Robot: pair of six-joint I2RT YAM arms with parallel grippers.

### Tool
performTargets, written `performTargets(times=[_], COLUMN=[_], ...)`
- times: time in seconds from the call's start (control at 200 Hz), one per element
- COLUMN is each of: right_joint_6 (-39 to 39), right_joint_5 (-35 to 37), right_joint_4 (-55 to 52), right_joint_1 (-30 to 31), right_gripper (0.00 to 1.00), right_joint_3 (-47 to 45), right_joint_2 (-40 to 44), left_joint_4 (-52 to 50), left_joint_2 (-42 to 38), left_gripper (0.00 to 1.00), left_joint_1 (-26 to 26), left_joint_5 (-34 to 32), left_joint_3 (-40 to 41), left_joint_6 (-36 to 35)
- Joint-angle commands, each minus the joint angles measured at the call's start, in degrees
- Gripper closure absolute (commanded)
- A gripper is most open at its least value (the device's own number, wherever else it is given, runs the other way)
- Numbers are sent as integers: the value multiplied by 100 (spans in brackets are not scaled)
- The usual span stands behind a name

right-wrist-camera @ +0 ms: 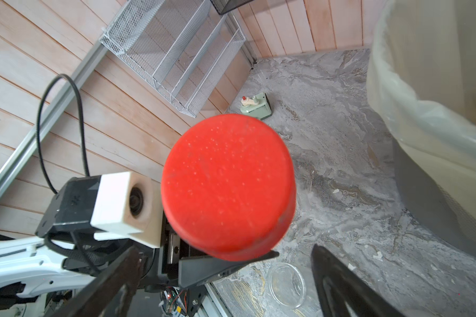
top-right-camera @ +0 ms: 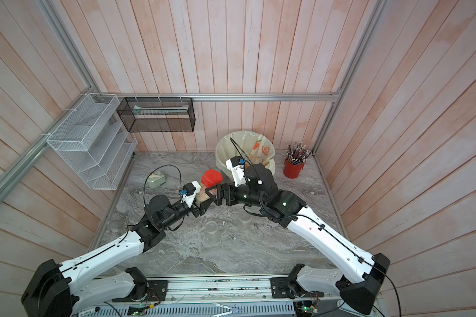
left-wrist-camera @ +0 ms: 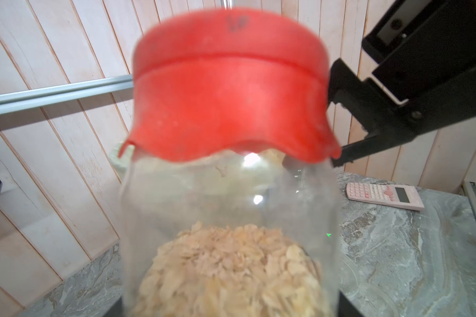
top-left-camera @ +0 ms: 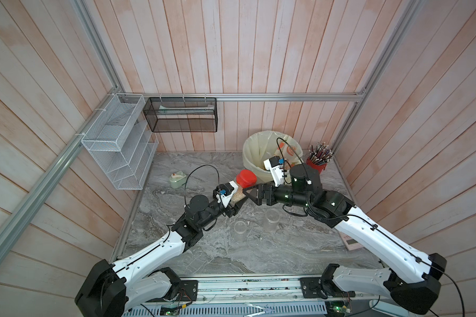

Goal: Empty expired oatmeal from jars
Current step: Pick up the jar from the center of the board, then unscrew the lid from the jar.

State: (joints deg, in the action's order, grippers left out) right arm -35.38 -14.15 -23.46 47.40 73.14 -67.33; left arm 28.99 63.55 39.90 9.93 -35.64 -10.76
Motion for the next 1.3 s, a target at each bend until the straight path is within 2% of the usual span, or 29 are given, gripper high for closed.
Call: performTargets(times=[0.0,0.23,0.415,0.825,1.185,1.295], right_joint_6=[-501,-1108,-1238,-798,-716,-645], right_joint_5=[214,-24,-241,-280,-345,-318], right_joint_4=[-112,-755,-1332,-2091,-2118,-2174], right_joint_1=[-72,-465,-565,-566,-547,-505], right_gripper=[2,3,6,9,25,35], right_joint_3=[-48,264,766,1503,1604,1624], right_joint_2=[277,585,391,-505,-719,-767], left_joint_4=[703,921,959,922,880,884], left_joint_2=[-30,220,437,478,460,485], left_gripper=[73,74,74,76,76,77], left_joint_1=[127,622,799,955,958,959], left_joint_5=[-283,-877,-1098,-1323,-1432,-1453], left_joint_3=[-49,-181,-273,-233,-112,-113], left_joint_6=[-300,-1193,-1521,-1928,-2087,-2105])
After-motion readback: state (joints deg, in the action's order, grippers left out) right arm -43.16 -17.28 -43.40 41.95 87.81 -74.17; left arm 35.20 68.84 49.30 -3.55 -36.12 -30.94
